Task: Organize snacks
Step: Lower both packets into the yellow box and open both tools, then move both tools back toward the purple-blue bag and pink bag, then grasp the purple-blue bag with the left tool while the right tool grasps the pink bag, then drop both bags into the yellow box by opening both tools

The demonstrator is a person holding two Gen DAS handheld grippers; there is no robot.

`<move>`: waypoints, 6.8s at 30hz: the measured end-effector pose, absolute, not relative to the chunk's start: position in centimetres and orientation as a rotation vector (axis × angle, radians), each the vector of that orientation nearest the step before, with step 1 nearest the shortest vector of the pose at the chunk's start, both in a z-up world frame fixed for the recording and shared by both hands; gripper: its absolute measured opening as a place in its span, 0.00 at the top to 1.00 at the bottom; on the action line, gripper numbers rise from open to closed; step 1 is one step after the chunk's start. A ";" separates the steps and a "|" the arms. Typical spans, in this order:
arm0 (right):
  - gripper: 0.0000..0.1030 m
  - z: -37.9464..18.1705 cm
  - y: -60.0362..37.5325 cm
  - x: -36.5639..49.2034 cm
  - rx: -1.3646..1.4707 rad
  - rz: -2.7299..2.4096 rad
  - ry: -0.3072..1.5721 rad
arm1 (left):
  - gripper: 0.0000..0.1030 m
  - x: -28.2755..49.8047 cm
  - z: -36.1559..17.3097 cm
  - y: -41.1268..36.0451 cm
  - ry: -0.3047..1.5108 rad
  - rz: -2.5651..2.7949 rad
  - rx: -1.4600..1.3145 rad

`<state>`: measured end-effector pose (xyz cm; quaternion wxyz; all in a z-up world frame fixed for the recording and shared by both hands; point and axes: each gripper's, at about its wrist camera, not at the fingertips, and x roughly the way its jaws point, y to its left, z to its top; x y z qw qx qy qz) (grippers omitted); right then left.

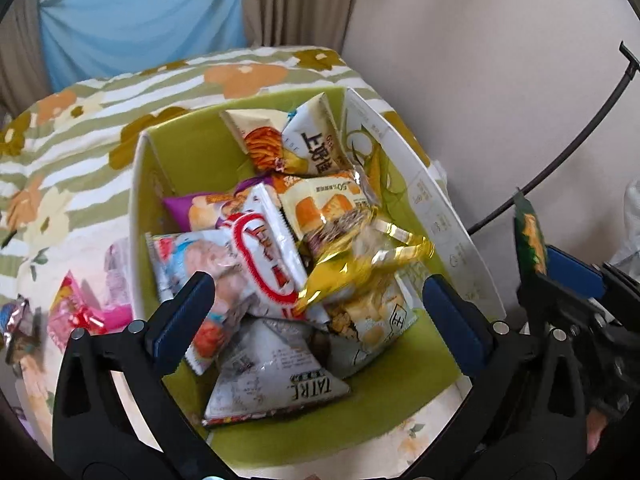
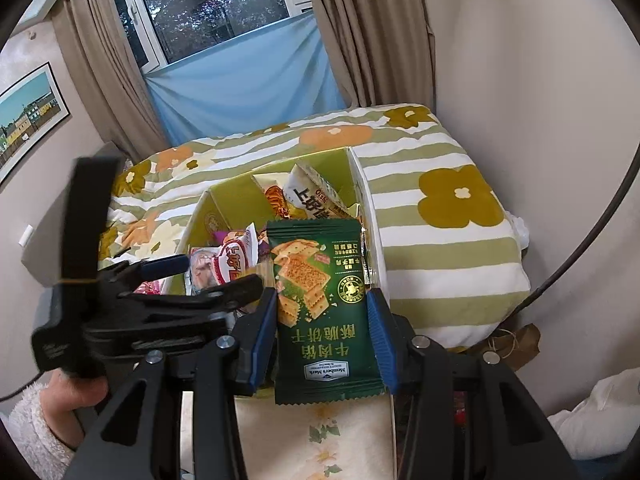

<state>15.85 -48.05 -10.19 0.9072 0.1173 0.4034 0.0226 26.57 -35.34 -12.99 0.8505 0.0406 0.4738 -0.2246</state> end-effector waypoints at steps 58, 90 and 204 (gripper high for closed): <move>0.04 -4.7 -36.2 16.4 0.169 0.321 0.715 | 0.00 16.4 -5.6 -13.5 0.861 -0.129 0.056; 0.04 -16.9 -13.0 26.1 0.352 0.103 1.033 | 0.00 27.9 -19.8 9.2 1.033 -0.236 0.316; 0.39 -10.1 -45.8 28.6 0.281 0.103 0.951 | 0.01 34.4 -9.3 -25.5 0.951 -0.368 -0.020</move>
